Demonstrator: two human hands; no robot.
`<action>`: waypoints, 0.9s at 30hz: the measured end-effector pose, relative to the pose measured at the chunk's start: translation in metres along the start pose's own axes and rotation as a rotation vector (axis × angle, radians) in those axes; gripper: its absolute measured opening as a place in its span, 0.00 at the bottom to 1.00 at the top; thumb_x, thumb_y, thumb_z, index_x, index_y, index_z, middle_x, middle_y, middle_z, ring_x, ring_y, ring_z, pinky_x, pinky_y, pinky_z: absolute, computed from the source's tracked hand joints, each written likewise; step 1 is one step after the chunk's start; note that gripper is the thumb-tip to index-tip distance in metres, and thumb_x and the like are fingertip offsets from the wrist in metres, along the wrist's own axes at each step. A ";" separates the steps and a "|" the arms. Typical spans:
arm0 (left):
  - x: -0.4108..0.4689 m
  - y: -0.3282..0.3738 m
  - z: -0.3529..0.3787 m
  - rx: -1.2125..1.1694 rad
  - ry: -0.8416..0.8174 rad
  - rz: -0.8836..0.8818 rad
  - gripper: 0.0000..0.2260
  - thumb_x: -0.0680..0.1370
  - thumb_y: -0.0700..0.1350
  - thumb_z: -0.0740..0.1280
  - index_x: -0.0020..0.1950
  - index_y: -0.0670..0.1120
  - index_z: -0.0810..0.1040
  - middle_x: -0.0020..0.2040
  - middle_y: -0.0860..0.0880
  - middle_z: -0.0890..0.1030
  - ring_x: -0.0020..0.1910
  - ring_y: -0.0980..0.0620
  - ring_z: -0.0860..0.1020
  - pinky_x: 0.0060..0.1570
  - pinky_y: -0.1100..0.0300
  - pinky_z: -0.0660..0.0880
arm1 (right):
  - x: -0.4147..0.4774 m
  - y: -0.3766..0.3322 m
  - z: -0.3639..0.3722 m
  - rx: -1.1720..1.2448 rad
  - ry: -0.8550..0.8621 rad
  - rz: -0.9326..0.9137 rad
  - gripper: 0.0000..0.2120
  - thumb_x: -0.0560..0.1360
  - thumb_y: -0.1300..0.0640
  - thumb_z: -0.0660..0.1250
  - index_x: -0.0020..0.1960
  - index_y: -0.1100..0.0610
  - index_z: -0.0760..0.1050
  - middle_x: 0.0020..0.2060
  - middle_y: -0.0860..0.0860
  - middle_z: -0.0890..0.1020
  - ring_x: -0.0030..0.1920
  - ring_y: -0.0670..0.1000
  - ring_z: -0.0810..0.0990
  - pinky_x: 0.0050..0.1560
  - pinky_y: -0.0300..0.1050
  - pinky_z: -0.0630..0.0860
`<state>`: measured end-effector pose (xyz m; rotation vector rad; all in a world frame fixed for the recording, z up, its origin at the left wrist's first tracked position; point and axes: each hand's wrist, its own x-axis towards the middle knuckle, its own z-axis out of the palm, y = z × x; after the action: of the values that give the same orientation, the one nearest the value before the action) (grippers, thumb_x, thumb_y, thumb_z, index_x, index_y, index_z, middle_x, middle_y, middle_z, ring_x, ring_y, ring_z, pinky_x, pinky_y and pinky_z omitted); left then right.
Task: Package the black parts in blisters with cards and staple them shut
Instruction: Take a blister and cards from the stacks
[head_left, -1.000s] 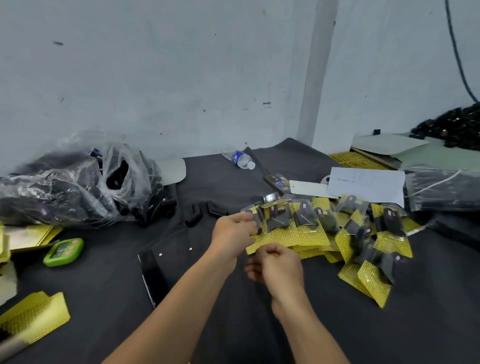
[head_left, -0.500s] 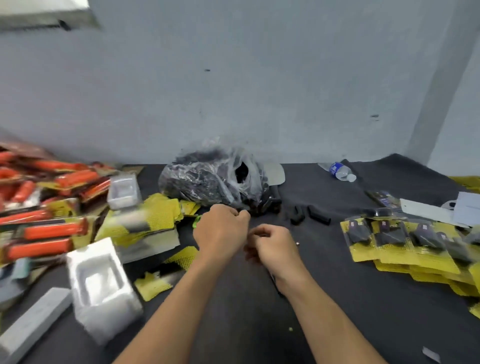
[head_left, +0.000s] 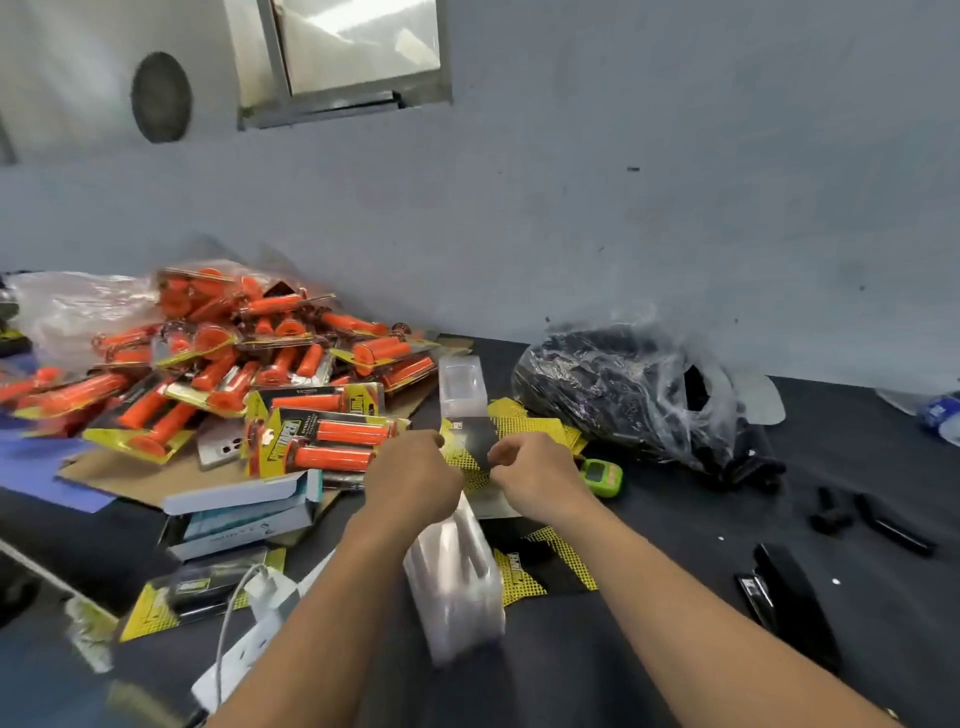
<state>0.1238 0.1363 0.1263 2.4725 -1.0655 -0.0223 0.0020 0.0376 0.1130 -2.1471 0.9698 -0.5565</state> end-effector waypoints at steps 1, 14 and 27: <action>0.004 -0.008 0.000 -0.014 -0.029 -0.014 0.20 0.77 0.49 0.70 0.70 0.51 0.79 0.66 0.49 0.80 0.63 0.46 0.78 0.59 0.52 0.76 | 0.005 -0.003 0.005 -0.038 -0.005 -0.017 0.11 0.75 0.61 0.70 0.55 0.50 0.84 0.52 0.48 0.85 0.54 0.50 0.81 0.54 0.41 0.75; 0.008 -0.050 0.005 -0.373 -0.164 -0.048 0.15 0.68 0.47 0.83 0.52 0.56 0.86 0.47 0.63 0.81 0.46 0.63 0.78 0.42 0.62 0.78 | -0.001 -0.002 0.015 -0.150 0.133 -0.144 0.07 0.77 0.54 0.69 0.54 0.50 0.84 0.49 0.50 0.85 0.54 0.55 0.81 0.57 0.52 0.78; -0.017 -0.023 0.000 0.023 0.233 0.105 0.21 0.68 0.54 0.82 0.60 0.57 0.85 0.59 0.55 0.84 0.62 0.51 0.74 0.62 0.53 0.69 | -0.058 -0.005 0.035 -0.153 0.253 -0.080 0.10 0.77 0.43 0.70 0.48 0.49 0.85 0.44 0.47 0.87 0.47 0.54 0.83 0.49 0.51 0.81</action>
<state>0.1277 0.1615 0.1146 2.3645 -1.0959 0.3041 -0.0104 0.0994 0.0883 -2.2975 1.0955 -0.8327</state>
